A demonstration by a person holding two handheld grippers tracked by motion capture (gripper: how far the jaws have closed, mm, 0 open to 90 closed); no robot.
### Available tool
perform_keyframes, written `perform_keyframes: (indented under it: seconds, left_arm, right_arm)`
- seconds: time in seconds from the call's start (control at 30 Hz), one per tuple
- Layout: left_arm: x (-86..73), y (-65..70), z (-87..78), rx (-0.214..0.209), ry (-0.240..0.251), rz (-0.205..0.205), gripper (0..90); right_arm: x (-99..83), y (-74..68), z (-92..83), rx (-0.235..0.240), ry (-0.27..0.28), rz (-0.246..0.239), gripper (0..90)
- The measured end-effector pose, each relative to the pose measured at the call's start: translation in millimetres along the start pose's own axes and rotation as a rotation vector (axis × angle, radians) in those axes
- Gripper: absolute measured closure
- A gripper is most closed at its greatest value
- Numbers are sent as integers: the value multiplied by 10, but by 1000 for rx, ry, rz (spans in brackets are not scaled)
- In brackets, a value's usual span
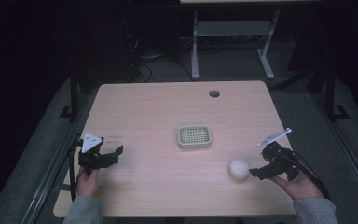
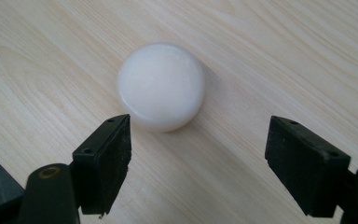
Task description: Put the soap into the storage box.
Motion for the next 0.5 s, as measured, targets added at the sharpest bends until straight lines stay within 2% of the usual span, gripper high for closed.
perform_keyframes:
  seconds: [0.1,0.5]
  left_arm:
    - [0,0,-2,-4,2,0,148]
    - [-6,-11,-2,-12,7,-16,148]
  right_arm:
    - [33,-27,26,-8,-7,-15,212]
    - [156,-142,85,12,-38,-50,201]
Point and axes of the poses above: each handheld gripper's, and its own axes: z roughly forward along the jaws, x roughly out of its top, y roughly to its right, the point moved 2 cm from there along z, roughly forward along the jaws, and after that the axes turned 12 degrees about z, right-handed, at the moved point
